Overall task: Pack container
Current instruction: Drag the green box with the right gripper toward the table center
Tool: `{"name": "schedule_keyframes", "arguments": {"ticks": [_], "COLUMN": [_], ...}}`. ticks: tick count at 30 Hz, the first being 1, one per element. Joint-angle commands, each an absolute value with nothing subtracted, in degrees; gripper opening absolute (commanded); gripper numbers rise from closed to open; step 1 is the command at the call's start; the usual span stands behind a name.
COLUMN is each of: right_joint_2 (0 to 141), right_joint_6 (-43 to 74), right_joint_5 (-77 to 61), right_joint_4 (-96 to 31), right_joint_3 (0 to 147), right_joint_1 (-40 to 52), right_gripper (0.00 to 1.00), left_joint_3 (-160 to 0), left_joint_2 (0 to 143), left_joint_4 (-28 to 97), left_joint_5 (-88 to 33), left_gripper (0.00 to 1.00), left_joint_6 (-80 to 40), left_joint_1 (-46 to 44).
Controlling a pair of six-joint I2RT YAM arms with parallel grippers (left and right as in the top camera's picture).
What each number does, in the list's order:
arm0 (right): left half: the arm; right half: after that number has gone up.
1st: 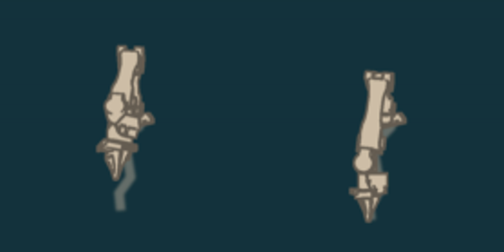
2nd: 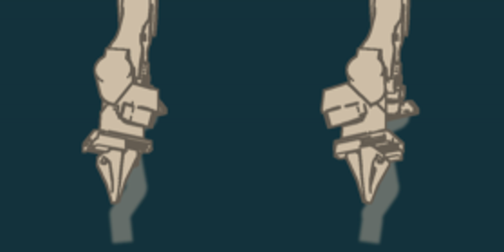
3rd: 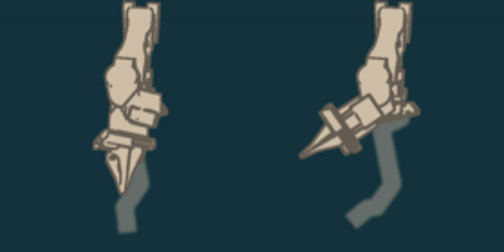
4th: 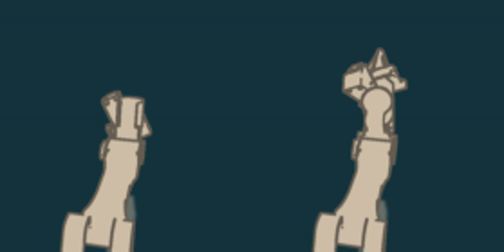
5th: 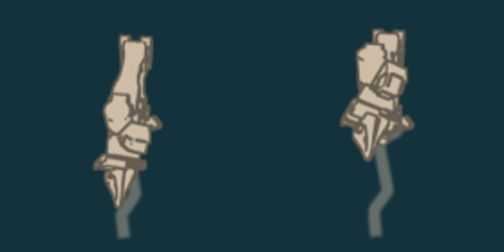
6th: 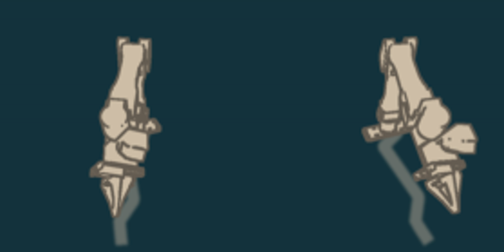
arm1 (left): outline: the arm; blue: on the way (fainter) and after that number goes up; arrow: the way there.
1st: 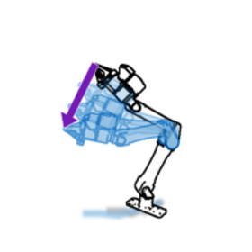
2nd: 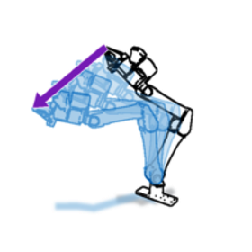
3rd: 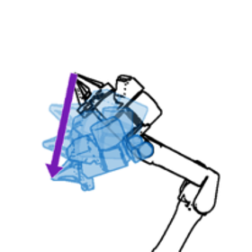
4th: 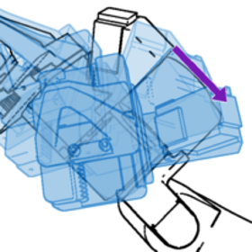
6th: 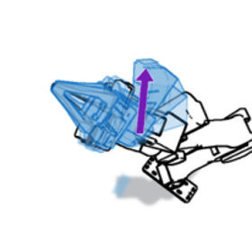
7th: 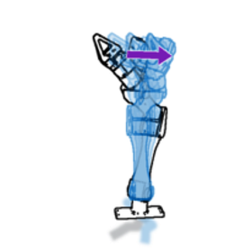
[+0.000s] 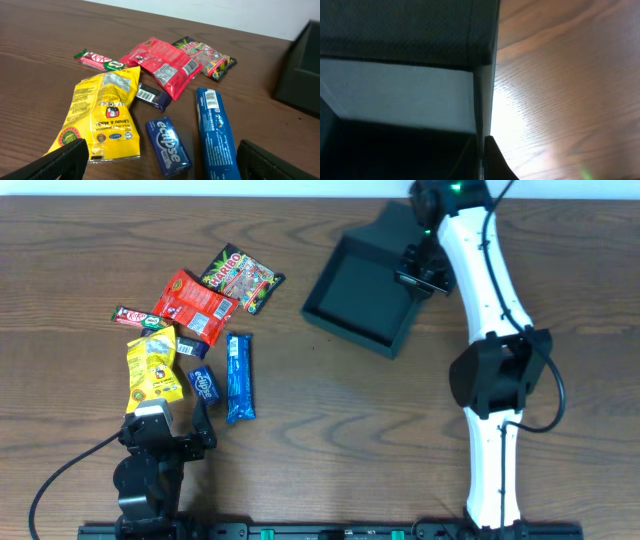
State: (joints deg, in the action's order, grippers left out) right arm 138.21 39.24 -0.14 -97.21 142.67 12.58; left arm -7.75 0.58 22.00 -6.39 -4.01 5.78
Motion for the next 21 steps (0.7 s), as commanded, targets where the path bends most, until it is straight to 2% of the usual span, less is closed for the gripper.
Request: {"name": "schedule_keyframes", "arguments": {"ticks": [1,12,21], "right_joint_2": [135.9,135.9,135.9], "right_joint_6": [32.84,7.81,0.82], "right_joint_5": [4.38,0.14,-8.62], "right_joint_4": [-97.32,-97.34,-97.34], "right_joint_3": [142.71,142.69,139.22], "right_joint_1": [13.15,12.82,10.92], "right_gripper": [0.01,0.01,0.01], "left_joint_3": [-6.57,-6.57,-6.57], "left_joint_2": [0.25,0.25,0.25], "left_joint_4": [22.26,22.26,22.26], "left_joint_5": [-5.8,-5.8,-5.8], "left_gripper": [0.95,0.95,0.95], "left_joint_6": [-3.01,-3.01,-3.01], "left_joint_1": [5.54,5.54,5.54]}}
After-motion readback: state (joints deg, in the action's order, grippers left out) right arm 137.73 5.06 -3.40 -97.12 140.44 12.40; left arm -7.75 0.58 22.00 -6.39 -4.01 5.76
